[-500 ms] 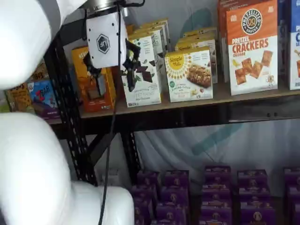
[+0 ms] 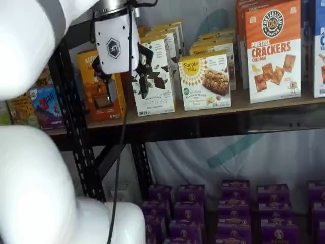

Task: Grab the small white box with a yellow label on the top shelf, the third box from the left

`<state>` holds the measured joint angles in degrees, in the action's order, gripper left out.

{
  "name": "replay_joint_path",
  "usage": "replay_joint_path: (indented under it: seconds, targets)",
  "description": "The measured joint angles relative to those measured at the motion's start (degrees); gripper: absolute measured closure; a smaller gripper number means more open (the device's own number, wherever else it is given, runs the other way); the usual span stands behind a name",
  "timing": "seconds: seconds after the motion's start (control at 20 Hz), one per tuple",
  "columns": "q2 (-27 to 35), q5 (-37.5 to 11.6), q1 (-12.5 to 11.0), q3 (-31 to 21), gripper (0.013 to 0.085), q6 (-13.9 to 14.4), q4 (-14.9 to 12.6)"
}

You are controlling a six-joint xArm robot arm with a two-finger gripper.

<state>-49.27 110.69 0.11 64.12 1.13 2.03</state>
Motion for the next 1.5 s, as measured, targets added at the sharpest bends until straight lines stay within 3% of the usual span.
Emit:
replay_joint_path:
  seconds: [0.15,0.35,1.05,1.5]
  targets:
    - [0.77,-3.0,-0.26,-0.47,0.013,-0.96,-2.21]
    - [3.07,-7.22,-3.53,-0.53,0.013,-4.31,-3.43]
    - [11.36,-18.23,-15.58,2.02,0.013,-15.65,-2.05]
    - [15.58,-20.91,-19.5,5.77,0.013,-19.34,0.05]
